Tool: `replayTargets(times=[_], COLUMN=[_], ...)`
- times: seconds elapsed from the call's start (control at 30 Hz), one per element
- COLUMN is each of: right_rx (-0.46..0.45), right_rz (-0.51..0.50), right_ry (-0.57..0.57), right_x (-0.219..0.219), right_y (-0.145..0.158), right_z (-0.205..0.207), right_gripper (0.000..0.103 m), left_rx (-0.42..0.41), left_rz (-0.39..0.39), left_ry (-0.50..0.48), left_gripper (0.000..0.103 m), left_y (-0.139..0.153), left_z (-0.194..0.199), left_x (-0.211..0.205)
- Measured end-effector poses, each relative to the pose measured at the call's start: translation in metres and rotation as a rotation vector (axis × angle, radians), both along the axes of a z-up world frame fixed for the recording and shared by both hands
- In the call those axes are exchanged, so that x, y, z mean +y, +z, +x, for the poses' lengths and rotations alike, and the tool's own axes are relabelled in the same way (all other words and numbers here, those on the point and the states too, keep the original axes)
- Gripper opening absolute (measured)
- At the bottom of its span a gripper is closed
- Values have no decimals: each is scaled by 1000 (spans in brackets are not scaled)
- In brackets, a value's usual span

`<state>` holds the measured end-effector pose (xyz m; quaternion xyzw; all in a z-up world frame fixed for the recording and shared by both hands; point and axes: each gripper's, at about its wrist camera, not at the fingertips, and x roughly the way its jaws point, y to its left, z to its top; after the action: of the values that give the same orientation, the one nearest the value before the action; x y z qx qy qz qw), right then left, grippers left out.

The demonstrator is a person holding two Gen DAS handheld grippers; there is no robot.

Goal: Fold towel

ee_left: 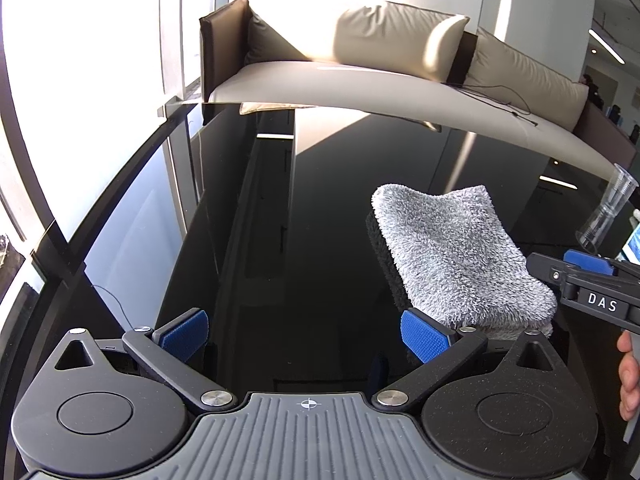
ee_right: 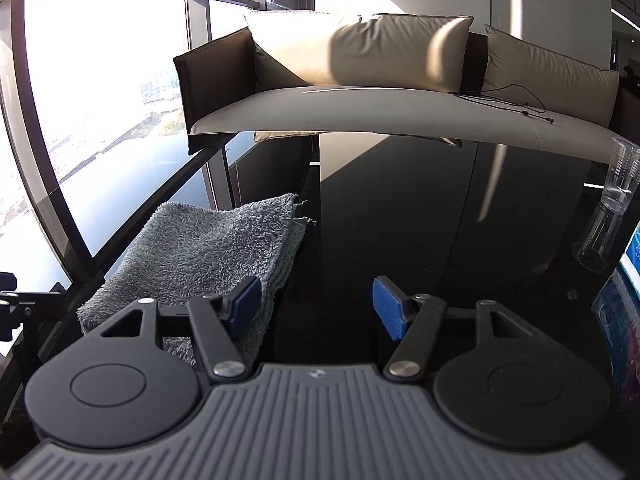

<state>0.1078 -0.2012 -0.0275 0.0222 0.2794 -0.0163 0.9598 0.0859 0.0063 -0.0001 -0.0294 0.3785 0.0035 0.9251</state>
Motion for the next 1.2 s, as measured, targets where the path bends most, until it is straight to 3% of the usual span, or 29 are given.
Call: replayTargets(times=[0.17,1.2], right_rx=[-16,-22], right_rz=[-9,18], right_ry=[-19,-16], right_x=[1,8], right_y=[0,1], right_z=[-6,-43], right_gripper=[88,90], left_rx=[-2,-56], left_rz=[3,7], left_ry=[7,23], left_gripper=[102,102], left_y=[-1,0], left_z=[0,-14], left_x=[-2,-7])
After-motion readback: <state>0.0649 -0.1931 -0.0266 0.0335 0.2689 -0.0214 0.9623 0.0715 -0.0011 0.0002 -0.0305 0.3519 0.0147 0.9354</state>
